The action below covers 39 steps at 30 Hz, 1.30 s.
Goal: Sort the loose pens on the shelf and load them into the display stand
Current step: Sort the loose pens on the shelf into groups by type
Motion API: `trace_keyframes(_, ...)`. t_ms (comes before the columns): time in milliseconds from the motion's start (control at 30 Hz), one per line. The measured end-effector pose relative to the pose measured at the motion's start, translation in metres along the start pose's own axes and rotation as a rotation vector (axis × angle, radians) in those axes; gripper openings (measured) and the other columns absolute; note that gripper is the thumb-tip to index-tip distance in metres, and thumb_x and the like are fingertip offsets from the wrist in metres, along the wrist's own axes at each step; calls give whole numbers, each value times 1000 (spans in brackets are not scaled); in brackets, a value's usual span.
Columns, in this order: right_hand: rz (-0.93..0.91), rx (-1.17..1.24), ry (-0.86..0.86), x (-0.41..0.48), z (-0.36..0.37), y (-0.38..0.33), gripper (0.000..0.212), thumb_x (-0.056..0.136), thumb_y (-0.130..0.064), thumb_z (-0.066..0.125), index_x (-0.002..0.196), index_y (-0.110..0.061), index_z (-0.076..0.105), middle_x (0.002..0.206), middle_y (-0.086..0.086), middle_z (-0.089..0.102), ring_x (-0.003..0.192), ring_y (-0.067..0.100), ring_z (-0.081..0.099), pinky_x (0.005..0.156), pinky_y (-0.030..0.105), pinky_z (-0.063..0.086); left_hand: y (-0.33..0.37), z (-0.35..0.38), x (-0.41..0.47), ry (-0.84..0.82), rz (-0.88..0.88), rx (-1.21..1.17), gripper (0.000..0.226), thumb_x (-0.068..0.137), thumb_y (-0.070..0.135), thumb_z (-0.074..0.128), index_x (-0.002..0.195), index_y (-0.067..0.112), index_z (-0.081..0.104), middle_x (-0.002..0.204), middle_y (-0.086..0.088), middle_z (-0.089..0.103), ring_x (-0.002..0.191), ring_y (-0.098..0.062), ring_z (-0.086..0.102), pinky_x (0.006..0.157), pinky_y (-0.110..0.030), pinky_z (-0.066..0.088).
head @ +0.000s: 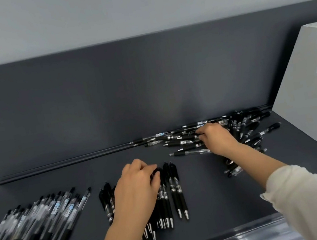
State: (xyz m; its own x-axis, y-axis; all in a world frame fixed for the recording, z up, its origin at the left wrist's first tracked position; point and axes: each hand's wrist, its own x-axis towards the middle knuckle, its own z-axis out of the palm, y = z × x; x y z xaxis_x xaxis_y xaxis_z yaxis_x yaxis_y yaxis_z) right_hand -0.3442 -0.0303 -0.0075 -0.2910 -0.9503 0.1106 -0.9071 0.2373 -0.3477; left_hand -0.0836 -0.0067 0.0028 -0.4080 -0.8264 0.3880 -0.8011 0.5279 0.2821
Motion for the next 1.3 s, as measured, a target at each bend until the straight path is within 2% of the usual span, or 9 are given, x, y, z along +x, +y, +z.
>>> trace_keyframes(200, 5, -129, -59, 12, 7, 3, 30, 96, -21, 51, 125, -15, 58, 128, 9, 48, 121, 30, 38, 98, 42, 37, 3, -1, 20, -72, 77, 13, 29, 91, 31, 58, 118, 24, 66, 105, 10, 60, 99, -14, 53, 76, -28, 48)
trace_keyframes(333, 16, -34, -90, 13, 5, 6, 23, 89, -20, 62, 111, -13, 64, 118, 9, 54, 117, 29, 44, 95, 40, 41, 9, -1, 32, -122, 105, 9, 35, 95, 36, 48, 129, 28, 57, 120, 14, 54, 111, -11, 46, 91, -29, 44)
trace_keyframes(533, -226, 23, 159, -1, -10, -3, 22, 83, -19, 69, 104, -12, 70, 96, 7, 66, 94, 28, 53, 83, 37, 44, 26, 3, 59, -128, 185, 23, 45, 96, 37, 47, 138, 21, 46, 132, 7, 51, 121, -16, 42, 98, -30, 40)
trace_keyframes(633, -456, 40, 228, -8, -21, -20, 18, 77, -20, 73, 95, -16, 74, 87, 5, 68, 82, 28, 56, 78, 37, 44, 37, 8, 75, -195, 201, 65, 44, 97, 39, 44, 137, 20, 46, 131, 3, 52, 121, -19, 44, 93, -31, 42)
trace_keyframes(767, -519, 76, 229, -9, -36, -29, 23, 70, -24, 76, 92, -19, 75, 86, 2, 71, 83, 28, 60, 80, 40, 47, 45, 12, 85, -199, 204, 189, 27, 99, 37, 39, 114, 24, 58, 106, 1, 63, 100, -21, 59, 65, -32, 40)
trace_keyframes(867, -306, 117, 402, -5, -46, -16, 39, 70, -22, 79, 107, -13, 71, 104, 6, 69, 102, 29, 57, 91, 40, 45, 35, 12, 84, -188, 120, 120, 25, 100, 34, 39, 93, 19, 57, 92, 0, 65, 89, -24, 60, 61, -30, 37)
trace_keyframes(933, -113, 146, 447, -3, -50, -2, 31, 76, -16, 75, 106, -11, 69, 104, 8, 65, 103, 27, 54, 88, 34, 41, 23, 12, 83, -184, 43, 46, 24, 100, 32, 39, 92, 18, 57, 87, 1, 66, 84, -24, 61, 62, -32, 44)
trace_keyframes(1133, 7, 30, -28, 3, -14, 12, 16, 84, -19, 67, 98, -16, 72, 105, 5, 67, 98, 25, 61, 85, 33, 48, 4, 15, 79, -206, -107, -218, 22, 98, 26, 43, 115, 28, 58, 89, 12, 68, 86, -13, 64, 74, -37, 53)
trace_keyframes(1300, 51, -26, -120, 7, -1, 12, 22, 88, -22, 63, 109, -18, 67, 117, 6, 57, 107, 26, 56, 90, 37, 46, -6, 14, 76, -237, -164, -298, 16, 96, 26, 48, 110, 25, 55, 93, 14, 66, 84, -8, 64, 75, -36, 53)
